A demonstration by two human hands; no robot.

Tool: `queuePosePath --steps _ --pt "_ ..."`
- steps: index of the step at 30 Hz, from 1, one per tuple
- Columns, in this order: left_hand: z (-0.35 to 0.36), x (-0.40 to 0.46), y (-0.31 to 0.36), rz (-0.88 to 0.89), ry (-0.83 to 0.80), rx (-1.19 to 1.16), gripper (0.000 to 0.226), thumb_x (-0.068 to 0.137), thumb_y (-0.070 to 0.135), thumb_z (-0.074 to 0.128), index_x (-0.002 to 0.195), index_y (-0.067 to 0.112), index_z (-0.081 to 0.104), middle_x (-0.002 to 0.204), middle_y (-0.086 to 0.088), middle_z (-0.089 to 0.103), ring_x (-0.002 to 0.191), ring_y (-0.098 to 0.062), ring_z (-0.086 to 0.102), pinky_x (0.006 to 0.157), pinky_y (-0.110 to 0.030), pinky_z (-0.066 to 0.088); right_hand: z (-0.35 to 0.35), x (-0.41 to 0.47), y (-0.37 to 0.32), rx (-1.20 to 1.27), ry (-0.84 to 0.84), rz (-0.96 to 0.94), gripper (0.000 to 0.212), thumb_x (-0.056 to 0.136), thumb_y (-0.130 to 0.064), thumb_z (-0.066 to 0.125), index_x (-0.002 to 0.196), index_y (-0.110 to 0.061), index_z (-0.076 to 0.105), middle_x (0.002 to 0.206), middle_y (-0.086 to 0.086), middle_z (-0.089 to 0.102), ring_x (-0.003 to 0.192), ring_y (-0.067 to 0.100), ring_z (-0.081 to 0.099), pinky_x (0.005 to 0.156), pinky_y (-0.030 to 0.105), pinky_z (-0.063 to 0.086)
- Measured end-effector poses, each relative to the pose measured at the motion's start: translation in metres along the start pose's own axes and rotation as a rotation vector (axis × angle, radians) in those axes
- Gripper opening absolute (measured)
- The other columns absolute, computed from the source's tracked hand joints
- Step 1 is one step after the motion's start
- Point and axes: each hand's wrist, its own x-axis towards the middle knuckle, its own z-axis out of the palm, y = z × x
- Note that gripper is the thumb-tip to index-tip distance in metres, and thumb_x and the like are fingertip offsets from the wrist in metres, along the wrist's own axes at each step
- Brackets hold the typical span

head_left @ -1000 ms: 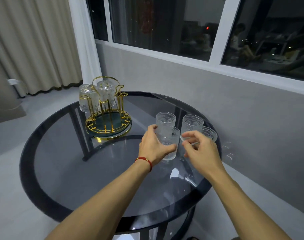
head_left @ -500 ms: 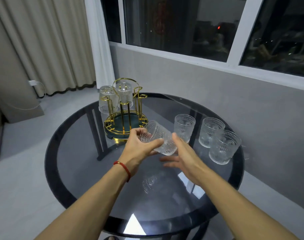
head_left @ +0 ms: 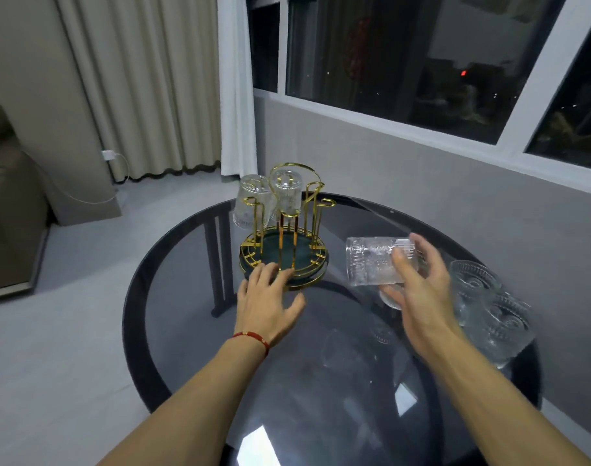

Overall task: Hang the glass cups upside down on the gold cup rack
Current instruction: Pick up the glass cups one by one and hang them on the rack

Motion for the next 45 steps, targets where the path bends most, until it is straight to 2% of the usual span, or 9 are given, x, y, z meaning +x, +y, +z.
queuePosePath --steps 5,10,18,23,26,31,35,40,45 --pt "0.013 -0.001 -0.004 0.03 -0.02 0.117 0.064 0.092 0.056 0.051 0.149 0.033 0.037 0.161 -0.008 0.031 0.154 -0.03 0.012 0.117 -0.056 0.029 0.036 0.061 -0.031 -0.132 0.105 -0.141 0.065 0.096 -0.031 0.075 0.153 -0.026 0.045 0.157 0.006 0.05 0.136 0.03 0.059 0.11 0.055 0.053" --pt "0.015 0.001 -0.007 0.034 -0.002 0.155 0.062 0.091 0.056 0.049 0.148 0.034 0.036 0.159 -0.008 0.032 0.153 -0.031 0.013 0.117 -0.054 0.03 0.096 0.128 -0.055 -0.247 0.138 -0.152 0.072 0.088 -0.033 0.083 0.151 -0.019 0.05 0.152 0.008 0.053 0.129 0.03 0.063 0.105 0.05 0.057" --pt "0.015 0.001 -0.007 0.044 0.018 0.148 0.06 0.09 0.056 0.047 0.146 0.034 0.04 0.157 -0.005 0.035 0.153 -0.03 0.015 0.115 -0.05 0.031 0.14 0.173 -0.046 -0.431 -0.065 -0.141 0.075 0.08 -0.023 0.09 0.148 -0.019 0.058 0.151 0.007 0.059 0.133 0.03 0.059 0.108 0.051 0.055" --pt "0.016 0.001 -0.008 0.047 0.027 0.147 0.061 0.09 0.056 0.045 0.147 0.034 0.039 0.158 -0.005 0.035 0.153 -0.029 0.015 0.117 -0.05 0.032 0.147 0.182 -0.047 -0.4 -0.229 -0.115 0.066 0.088 -0.019 0.083 0.149 -0.015 0.057 0.153 0.012 0.057 0.132 0.031 0.06 0.088 0.044 0.064" --pt "0.015 0.001 -0.008 0.045 0.03 0.147 0.061 0.09 0.056 0.044 0.147 0.034 0.039 0.158 -0.006 0.035 0.154 -0.03 0.015 0.117 -0.05 0.031 0.14 0.186 -0.046 -0.372 -0.296 -0.109 0.058 0.094 -0.017 0.077 0.149 -0.016 0.058 0.155 0.012 0.055 0.134 0.031 0.057 0.095 0.05 0.061" --pt "0.016 0.002 -0.008 0.048 0.043 0.137 0.06 0.089 0.054 0.047 0.145 0.033 0.043 0.156 -0.008 0.04 0.153 -0.032 0.019 0.115 -0.052 0.032 0.125 0.195 -0.044 -0.417 -0.377 -0.101 0.057 0.091 -0.011 0.078 0.146 -0.016 0.063 0.15 0.011 0.058 0.129 0.028 0.059 0.073 0.032 0.059" --pt "0.018 0.002 -0.01 0.045 0.033 0.15 0.061 0.091 0.056 0.042 0.147 0.035 0.038 0.159 -0.006 0.036 0.154 -0.03 0.015 0.118 -0.052 0.03 0.127 0.198 -0.033 -0.466 -0.459 -0.091 0.062 0.09 -0.005 0.078 0.148 -0.015 0.061 0.156 0.01 0.056 0.142 0.028 0.051 0.09 0.039 0.058" --pt "0.017 0.002 -0.01 0.05 0.036 0.155 0.061 0.09 0.054 0.048 0.147 0.033 0.041 0.157 -0.007 0.038 0.154 -0.031 0.017 0.116 -0.053 0.032 0.125 0.208 -0.028 -0.366 -0.556 0.086 0.073 0.088 0.008 0.073 0.154 -0.014 0.051 0.156 0.009 0.054 0.137 0.033 0.056 0.115 0.055 0.046" --pt "0.018 0.003 -0.009 0.042 0.031 0.164 0.061 0.09 0.054 0.047 0.148 0.035 0.038 0.16 -0.007 0.035 0.155 -0.03 0.014 0.118 -0.052 0.03 0.132 0.207 -0.024 -0.4 -0.674 0.164 0.073 0.086 0.023 0.065 0.148 -0.015 0.056 0.142 0.007 0.063 0.127 0.031 0.065 0.086 0.034 0.06"
